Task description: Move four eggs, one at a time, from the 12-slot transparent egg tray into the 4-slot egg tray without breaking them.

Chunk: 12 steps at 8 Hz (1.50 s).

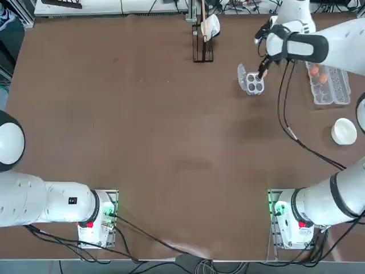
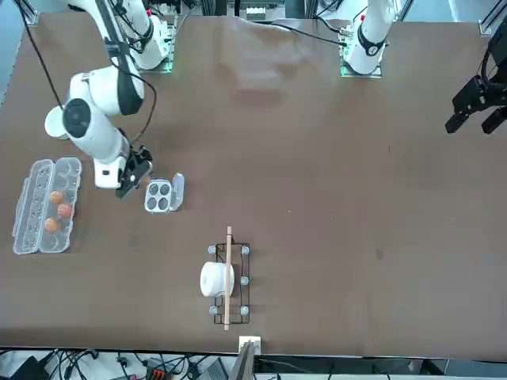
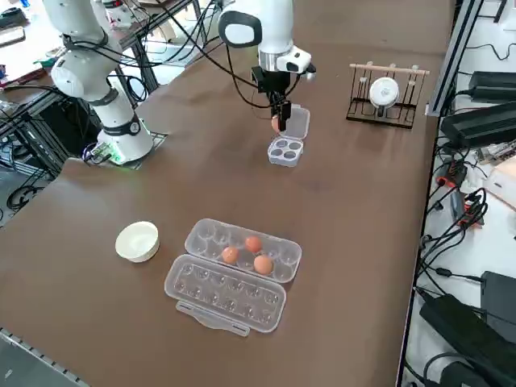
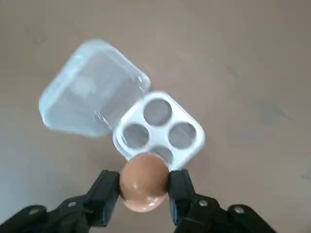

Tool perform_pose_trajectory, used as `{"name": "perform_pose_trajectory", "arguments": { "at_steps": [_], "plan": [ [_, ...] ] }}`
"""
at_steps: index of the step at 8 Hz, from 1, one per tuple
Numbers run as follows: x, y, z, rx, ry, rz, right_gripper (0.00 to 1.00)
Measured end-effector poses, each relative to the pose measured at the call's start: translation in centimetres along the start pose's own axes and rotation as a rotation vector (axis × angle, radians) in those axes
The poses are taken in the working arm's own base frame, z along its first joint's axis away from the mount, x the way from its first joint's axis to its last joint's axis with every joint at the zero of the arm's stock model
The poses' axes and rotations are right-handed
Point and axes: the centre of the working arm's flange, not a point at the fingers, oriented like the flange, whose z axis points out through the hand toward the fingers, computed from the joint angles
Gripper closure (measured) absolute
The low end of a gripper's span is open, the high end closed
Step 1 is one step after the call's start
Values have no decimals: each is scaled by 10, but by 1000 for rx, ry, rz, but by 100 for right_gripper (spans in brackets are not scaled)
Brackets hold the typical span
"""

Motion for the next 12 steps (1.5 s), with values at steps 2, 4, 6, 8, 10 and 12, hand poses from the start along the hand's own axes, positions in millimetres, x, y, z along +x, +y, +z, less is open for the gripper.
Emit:
{"name": "perform_pose_trajectory", "arguments": {
  "at_steps": [2, 4, 6, 8, 10, 12],
  "plan": [
    [14, -16, 18, -4, 12, 22, 41],
    [15, -11, 33, -6, 16, 33, 41],
    [14, -11, 47, 1, 2, 34, 41],
    [14, -11, 55, 6, -8, 35, 42],
    [13, -10, 61, 8, -13, 37, 42],
    [13, -10, 66, 10, -15, 37, 43]
  ]
}}
